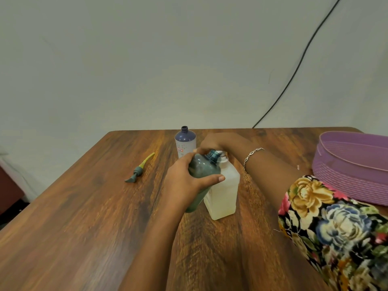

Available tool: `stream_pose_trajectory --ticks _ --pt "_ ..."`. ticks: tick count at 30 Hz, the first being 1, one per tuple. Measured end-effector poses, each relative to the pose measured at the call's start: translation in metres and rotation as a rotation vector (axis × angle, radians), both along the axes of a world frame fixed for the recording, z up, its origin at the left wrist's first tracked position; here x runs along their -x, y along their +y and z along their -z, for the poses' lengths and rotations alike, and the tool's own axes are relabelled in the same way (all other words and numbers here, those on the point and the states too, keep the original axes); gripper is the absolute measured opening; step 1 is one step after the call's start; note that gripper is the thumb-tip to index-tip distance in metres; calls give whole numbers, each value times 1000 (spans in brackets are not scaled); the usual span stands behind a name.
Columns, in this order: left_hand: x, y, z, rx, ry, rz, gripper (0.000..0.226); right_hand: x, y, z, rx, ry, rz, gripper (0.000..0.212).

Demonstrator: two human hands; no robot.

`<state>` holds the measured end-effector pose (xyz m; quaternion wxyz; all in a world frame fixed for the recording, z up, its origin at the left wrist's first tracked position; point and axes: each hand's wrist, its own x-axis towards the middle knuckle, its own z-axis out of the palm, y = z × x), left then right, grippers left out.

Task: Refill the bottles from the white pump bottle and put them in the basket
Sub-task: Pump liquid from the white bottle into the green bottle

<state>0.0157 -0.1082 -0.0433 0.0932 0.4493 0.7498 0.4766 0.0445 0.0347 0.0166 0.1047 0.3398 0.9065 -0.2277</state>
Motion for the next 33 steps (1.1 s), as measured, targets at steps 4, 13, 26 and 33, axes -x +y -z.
stream_pose_trajectory --ticks 4,13,26,33 --pt "4 1 1 13 -8 2 80 9 5 5 -29 4 16 26" --pt "3 1 -2 1 -13 19 82 8 12 -1 261 101 75 55" --pt "7 1 2 13 -21 -6 75 6 8 7 39 174 106 43" --pt "2 4 -3 20 -25 -17 83 3 12 -1 51 169 116 44"
